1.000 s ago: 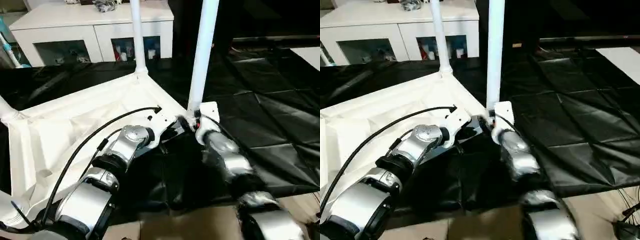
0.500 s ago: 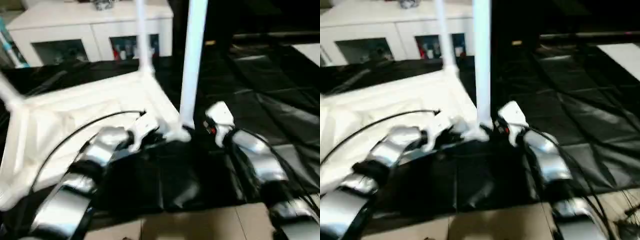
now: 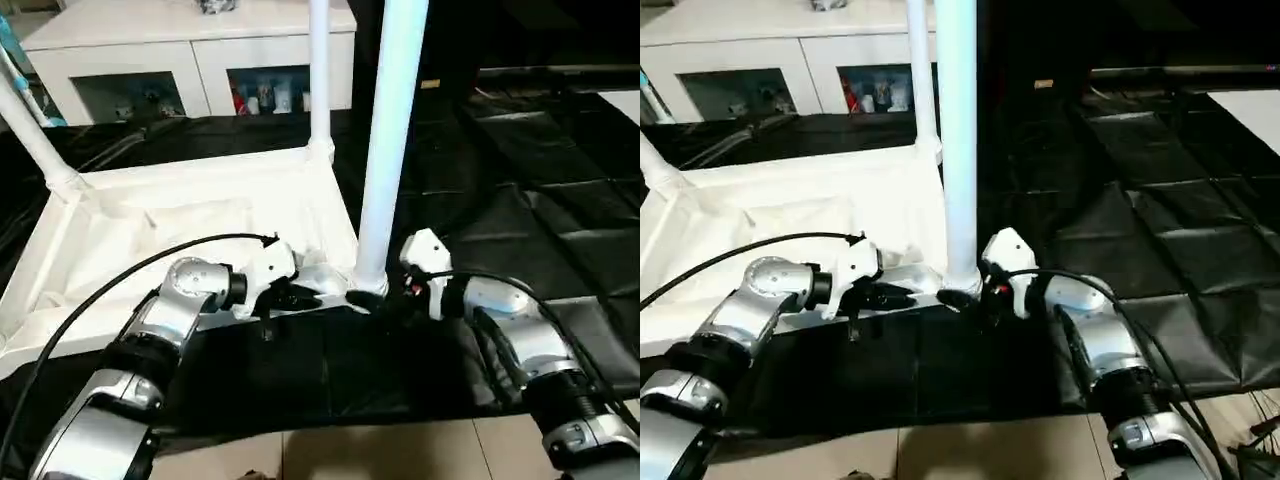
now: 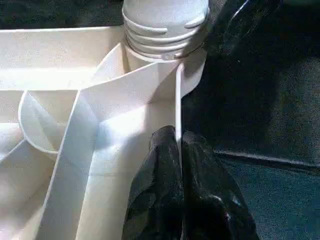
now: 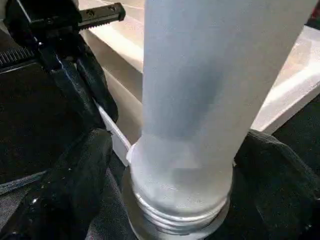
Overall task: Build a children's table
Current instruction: Rotate leg to tighten
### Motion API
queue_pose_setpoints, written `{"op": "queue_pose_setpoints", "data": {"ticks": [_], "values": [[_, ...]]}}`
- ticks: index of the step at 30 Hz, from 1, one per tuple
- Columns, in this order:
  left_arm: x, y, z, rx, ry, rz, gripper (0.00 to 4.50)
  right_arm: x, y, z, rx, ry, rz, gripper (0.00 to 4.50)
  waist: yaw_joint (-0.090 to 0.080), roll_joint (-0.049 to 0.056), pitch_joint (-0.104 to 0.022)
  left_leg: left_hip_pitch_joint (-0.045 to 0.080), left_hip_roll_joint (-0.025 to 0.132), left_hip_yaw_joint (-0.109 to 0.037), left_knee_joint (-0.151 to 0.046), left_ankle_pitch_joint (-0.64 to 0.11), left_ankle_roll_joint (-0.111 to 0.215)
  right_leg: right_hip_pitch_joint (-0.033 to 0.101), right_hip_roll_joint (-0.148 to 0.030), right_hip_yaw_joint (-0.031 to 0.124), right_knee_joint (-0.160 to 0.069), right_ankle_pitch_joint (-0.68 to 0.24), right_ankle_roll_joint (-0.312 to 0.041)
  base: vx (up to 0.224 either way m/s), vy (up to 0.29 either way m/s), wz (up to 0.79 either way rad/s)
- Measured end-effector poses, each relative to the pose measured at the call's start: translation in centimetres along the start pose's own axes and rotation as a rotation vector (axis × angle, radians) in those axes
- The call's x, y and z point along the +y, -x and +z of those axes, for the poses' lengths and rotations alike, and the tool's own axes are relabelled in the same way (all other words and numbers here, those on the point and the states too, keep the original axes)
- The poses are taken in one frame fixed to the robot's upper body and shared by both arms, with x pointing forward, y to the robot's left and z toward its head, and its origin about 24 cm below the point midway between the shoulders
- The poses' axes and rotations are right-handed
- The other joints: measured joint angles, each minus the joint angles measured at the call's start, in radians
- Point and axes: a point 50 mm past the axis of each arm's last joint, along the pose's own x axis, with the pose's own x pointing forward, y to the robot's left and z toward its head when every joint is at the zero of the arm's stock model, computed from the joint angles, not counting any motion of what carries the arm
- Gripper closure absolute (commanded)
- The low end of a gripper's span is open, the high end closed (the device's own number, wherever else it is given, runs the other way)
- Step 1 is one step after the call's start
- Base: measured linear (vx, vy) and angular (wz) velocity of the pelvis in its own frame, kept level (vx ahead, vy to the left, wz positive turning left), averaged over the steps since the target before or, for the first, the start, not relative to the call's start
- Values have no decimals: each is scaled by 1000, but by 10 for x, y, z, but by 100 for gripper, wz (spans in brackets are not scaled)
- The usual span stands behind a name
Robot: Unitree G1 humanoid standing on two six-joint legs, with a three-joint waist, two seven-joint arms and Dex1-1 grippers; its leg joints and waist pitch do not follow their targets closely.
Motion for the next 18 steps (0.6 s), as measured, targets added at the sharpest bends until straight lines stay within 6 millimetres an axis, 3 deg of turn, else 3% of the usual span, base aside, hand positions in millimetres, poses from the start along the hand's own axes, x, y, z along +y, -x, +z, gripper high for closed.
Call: {"op": "queue_pose_setpoints", "data": {"ticks": [11, 18], "values": [[-3, 1, 0, 4, 6, -1, 450, 0, -5, -2, -3, -35, 8, 139, -1, -7, 0, 0, 0, 0, 0, 0, 0, -1, 0, 0, 0, 0, 0, 0, 0, 0], [-4, 2, 1, 5, 7, -2, 450, -2, -6, -1, -4, -32, 24, 175, -3, -12, 1, 0, 0, 1, 0, 2, 3, -1, 0, 0, 1, 0, 0, 0, 0, 0]]}}
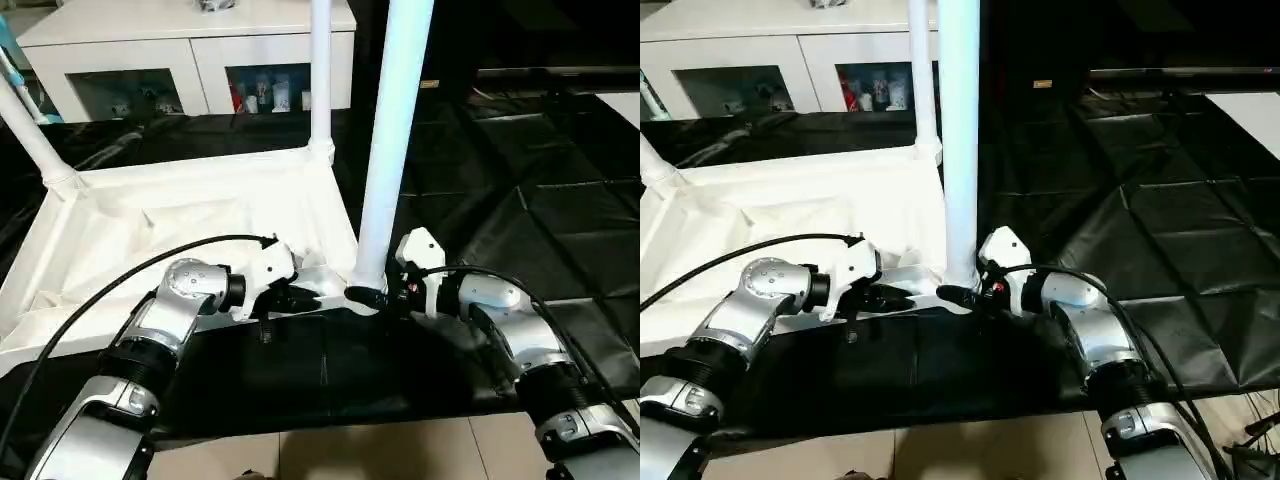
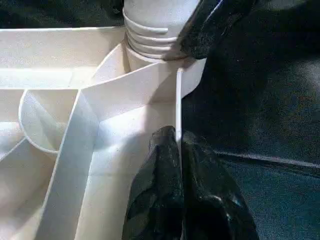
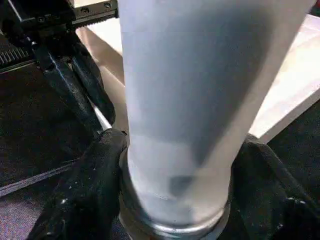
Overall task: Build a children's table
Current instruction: Rotate leg to tighten
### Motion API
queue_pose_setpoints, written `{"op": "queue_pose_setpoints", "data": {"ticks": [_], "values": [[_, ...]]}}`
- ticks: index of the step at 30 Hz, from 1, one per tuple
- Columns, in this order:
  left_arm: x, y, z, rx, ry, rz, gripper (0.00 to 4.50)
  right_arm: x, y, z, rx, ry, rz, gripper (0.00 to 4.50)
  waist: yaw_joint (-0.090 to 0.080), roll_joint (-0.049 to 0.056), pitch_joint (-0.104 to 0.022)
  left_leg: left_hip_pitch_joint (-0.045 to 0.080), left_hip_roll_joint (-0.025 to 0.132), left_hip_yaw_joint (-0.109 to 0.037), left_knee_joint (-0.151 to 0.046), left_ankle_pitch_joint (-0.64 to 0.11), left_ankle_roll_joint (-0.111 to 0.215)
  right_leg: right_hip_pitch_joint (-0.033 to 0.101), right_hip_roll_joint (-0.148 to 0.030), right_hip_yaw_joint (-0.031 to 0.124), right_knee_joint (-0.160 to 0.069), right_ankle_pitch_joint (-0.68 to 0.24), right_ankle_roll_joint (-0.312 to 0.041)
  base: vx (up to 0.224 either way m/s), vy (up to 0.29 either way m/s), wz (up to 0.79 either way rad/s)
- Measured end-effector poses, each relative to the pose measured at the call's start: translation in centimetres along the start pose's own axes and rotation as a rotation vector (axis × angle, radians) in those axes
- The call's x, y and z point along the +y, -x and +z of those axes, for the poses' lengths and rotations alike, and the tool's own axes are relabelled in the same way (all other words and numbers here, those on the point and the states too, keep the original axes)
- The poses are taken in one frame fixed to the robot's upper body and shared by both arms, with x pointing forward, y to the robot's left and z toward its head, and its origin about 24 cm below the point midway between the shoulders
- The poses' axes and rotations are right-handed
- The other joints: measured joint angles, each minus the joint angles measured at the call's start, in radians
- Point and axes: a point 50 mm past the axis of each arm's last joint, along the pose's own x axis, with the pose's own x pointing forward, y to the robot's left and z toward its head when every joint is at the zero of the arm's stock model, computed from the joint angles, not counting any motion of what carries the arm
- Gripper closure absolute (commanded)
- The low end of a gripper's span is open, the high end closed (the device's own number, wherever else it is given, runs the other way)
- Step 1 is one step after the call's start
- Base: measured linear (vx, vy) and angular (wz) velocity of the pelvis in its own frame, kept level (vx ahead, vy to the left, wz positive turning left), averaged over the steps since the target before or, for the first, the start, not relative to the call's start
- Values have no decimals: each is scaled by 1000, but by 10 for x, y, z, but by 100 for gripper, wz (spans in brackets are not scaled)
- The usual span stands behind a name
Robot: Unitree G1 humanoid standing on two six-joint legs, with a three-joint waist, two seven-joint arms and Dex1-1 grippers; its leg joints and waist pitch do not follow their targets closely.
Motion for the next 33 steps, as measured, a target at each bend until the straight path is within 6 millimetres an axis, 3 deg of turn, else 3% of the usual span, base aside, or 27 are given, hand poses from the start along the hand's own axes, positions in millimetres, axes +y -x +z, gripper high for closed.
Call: {"op": "queue_pose_setpoints", "data": {"ticks": [14, 19, 28, 33], "values": [[-1, -2, 0, 3, 9, 14, 450, 0, -3, -2, -2, -19, -20, 181, -5, -4, -1, 1, 0, 0, 3, 0, -1, 0, 0, 1, 4, 0, 0, 0, 0, 0], [8, -15, 3, 27, 36, 124, 450, -5, -22, -6, -18, -139, -255, 181, -18, -15, -4, 7, 0, 0, 4, -2, -4, 4, 0, 3, 5, 0, 0, 0, 0, 0], [19, -48, 18, 46, 108, 289, 450, -14, -50, 1, 14, -296, -630, 182, -29, -18, -5, 8, -5, -1, 4, -2, -4, 6, -1, 7, 0, -3, 6, 0, 0, 0], [21, -59, 24, 48, 128, 327, 450, -19, -55, 4, 33, -317, -724, 182, -27, -17, -6, 7, -6, -1, 0, -2, -4, 8, -1, 7, -5, -2, 4, 0, 0, 0]]}}
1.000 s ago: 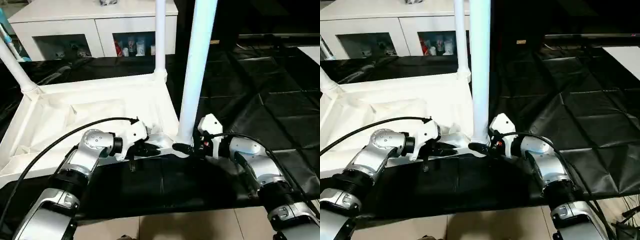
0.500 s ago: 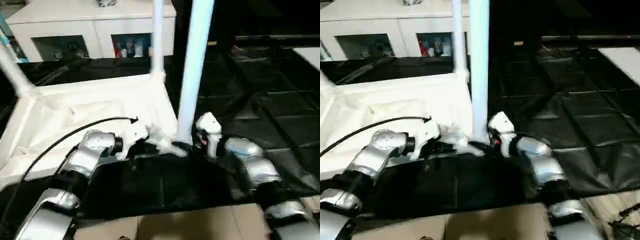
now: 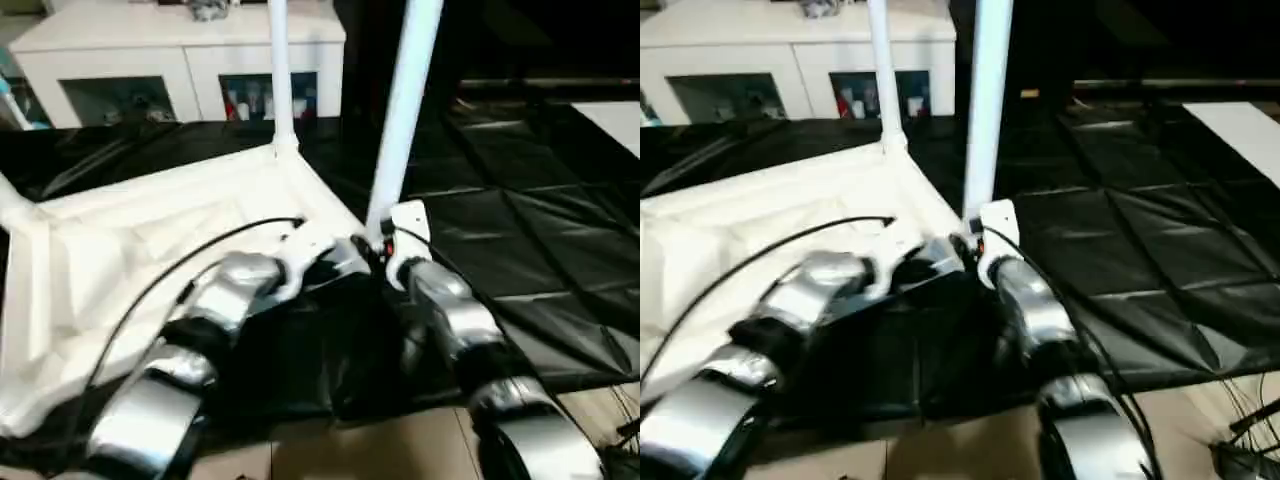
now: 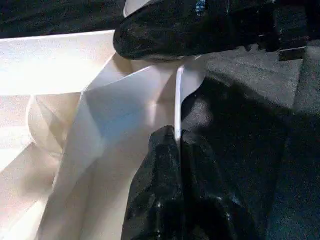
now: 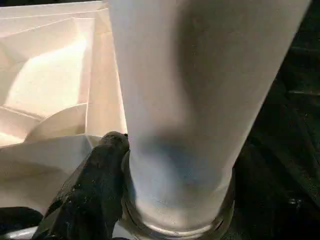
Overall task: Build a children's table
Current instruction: Rotate leg to tighten
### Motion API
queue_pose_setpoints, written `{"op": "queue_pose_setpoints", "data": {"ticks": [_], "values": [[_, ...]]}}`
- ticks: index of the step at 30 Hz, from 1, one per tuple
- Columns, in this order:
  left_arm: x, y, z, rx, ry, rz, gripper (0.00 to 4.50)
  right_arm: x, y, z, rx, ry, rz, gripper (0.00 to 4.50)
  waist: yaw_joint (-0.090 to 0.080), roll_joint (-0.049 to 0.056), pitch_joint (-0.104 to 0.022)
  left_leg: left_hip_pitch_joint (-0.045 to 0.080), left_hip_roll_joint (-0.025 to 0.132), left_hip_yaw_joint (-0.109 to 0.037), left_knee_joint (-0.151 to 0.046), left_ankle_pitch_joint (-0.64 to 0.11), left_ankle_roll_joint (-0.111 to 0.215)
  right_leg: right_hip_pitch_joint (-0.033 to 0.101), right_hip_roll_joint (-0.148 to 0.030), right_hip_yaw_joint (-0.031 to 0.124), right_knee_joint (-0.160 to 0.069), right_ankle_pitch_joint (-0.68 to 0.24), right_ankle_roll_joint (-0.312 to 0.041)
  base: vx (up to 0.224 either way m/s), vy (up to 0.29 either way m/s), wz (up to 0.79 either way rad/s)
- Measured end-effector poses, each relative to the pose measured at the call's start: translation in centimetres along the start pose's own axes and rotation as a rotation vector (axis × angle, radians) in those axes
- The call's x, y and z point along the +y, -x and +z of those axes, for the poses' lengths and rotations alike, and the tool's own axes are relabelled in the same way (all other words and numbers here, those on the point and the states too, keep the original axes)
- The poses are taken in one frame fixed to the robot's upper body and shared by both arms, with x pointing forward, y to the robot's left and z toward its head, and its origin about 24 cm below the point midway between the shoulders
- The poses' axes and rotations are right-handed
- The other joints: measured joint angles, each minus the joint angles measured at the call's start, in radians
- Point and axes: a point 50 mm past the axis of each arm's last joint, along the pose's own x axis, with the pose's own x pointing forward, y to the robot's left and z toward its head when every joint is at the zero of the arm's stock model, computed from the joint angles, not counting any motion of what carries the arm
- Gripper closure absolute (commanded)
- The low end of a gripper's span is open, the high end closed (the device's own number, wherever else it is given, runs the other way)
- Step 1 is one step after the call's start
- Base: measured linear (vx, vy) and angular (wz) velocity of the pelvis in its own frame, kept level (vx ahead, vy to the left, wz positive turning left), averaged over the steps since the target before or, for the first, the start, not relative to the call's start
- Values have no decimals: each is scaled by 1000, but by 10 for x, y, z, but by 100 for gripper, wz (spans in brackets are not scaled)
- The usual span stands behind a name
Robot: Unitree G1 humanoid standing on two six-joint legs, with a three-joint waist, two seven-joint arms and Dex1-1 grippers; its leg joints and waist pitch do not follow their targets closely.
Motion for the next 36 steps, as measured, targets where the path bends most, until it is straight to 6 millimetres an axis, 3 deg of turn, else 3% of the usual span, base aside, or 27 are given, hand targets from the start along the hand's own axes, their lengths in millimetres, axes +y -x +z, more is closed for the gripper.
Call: {"op": "queue_pose_setpoints", "data": {"ticks": [3, 6, 12, 18, 23, 27, 36], "values": [[0, 0, 0, -2, -1, 0, 450, 0, 0, 0, -2, 1, 1, 182, 1, 2, -1, 0, 0, 0, 0, 0, 0, 0, 0, 0, 0, 3, -5, 0, 0, 0], [0, 0, 0, -5, -7, -1, 450, -1, 0, 1, -14, -6, 10, 110, 3, 3, -3, 0, 0, 0, -1, 0, 0, 0, 0, -1, 0, 3, -5, 0, 0, 0], [4, 5, -3, -8, -24, 0, 450, -2, 3, 0, -43, -3, 66, 66, 5, 6, -2, 0, 0, 0, -6, 0, 0, -2, 0, -2, 0, 4, -5, 0, 0, 0], [5, 18, -10, -53, -43, -73, 450, -22, 18, -3, -18, 185, 243, 66, 8, 11, -3, 0, 1, 0, -11, 0, 0, -4, 0, -5, 1, 4, -6, 0, 0, 0], [1, 38, -18, -96, -89, -218, 450, -35, 41, 6, -52, 332, 476, 66, 29, 12, -3, -5, 5, 0, -11, 3, 4, -7, 2, -9, 0, 1, -3, 0, 0, 0], [-5, 49, -22, -98, -114, -314, 450, -33, 53, 6, -51, 348, 618, 66, 46, 13, -3, -8, 5, 1, -8, 2, 3, -9, 2, -8, 0, 0, -4, 0, 0, 0], [-8, 58, -28, -85, -103, -384, 450, -36, 67, -1, 19, 357, 767, 66, 48, 13, -3, -10, 5, 1, -1, -1, -2, -9, 1, -7, 2, 2, -6, 0, 0, 0]]}}
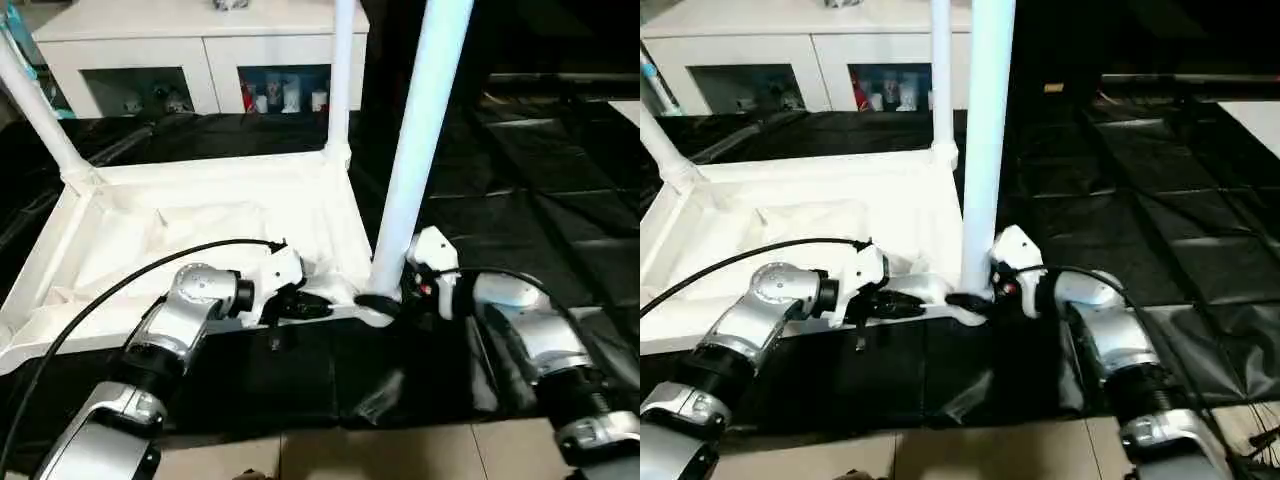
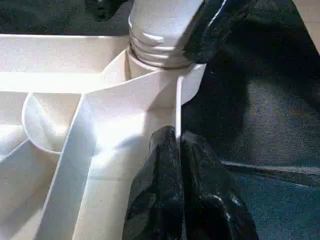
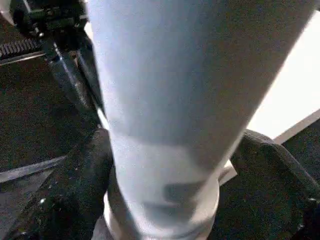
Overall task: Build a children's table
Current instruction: Rotate leg to tighten
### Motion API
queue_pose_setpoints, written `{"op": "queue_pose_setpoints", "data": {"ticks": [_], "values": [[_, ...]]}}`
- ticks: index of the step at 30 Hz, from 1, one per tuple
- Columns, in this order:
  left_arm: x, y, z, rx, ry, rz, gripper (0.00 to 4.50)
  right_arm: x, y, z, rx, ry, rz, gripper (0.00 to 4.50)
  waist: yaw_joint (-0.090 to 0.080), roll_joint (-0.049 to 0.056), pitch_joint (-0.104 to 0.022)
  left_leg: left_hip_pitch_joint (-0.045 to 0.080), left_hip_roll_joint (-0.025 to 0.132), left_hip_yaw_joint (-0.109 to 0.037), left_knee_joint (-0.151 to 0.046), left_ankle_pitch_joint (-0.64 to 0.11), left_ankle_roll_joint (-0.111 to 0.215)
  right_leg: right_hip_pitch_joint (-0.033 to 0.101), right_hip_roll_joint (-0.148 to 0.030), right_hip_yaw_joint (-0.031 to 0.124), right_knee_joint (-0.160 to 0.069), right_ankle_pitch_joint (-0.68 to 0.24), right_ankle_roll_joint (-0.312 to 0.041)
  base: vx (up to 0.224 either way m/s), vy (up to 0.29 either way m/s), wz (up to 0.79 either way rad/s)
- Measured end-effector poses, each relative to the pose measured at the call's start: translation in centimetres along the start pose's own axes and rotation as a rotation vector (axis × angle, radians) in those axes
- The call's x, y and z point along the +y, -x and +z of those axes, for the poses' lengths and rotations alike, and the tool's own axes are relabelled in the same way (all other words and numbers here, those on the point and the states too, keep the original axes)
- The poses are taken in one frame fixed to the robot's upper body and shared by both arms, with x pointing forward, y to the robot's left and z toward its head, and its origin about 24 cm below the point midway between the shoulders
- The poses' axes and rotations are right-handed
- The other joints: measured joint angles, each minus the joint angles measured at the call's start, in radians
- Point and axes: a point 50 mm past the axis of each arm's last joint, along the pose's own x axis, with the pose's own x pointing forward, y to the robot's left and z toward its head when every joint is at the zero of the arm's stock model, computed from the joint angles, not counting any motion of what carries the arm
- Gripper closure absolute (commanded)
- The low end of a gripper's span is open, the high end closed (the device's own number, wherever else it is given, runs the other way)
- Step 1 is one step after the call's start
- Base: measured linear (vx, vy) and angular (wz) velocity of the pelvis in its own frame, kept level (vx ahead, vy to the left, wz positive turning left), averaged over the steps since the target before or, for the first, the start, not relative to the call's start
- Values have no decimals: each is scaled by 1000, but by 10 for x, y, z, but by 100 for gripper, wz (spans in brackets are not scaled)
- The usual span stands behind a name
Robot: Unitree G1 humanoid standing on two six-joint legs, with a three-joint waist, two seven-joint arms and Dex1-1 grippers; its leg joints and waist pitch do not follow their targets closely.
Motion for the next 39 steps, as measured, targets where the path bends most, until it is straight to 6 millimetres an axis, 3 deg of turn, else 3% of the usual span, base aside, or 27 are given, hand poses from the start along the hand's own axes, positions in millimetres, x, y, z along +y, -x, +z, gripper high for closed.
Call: {"op": "queue_pose_setpoints", "data": {"ticks": [10, 12, 15, 17, 32, 39], "values": [[-1, 0, 2, 0, 5, -9, 450, 1, -1, -7, 37, -11, 15, 83, 1, 0, 0, -4, 0, 0, 1, 1, 3, -2, 0, -1, 0, 0, 0, 0, 0, 0], [-1, 0, 1, 1, 6, -7, 450, 2, -1, -8, 36, -12, 15, 116, 1, 0, 0, -4, 1, -1, 2, 1, 3, -2, 0, -1, 0, 0, 0, 0, 0, 0], [-1, 1, 1, 3, 10, -6, 450, 3, -3, -8, 33, -14, 24, 123, 0, 0, 0, -4, 1, -1, 3, 1, 2, -2, 0, -1, 1, 0, 0, 0, 0, 0], [-1, 1, 1, 4, 14, -5, 450, 3, -3, -8, 31, -15, 25, 159, -1, 0, 0, -4, 1, -1, 4, 1, 3, -2, 0, -1, 2, 0, 0, 0, 0, 0], [-1, 3, 0, 6, 25, -2, 450, 4, -6, -9, 16, -23, 23, 178, -4, -1, 0, -6, 2, -1, 9, 1, 2, -6, 0, 0, 9, 0, 0, 0, 0, 0], [10, -8, 2, 19, 45, 124, 450, -5, -21, -11, -4, -98, -198, 178, -21, -2, -1, -4, 2, -1, 13, 1, 0, -3, 0, 0, 10, 3, -2, 0, 0, 0]]}}
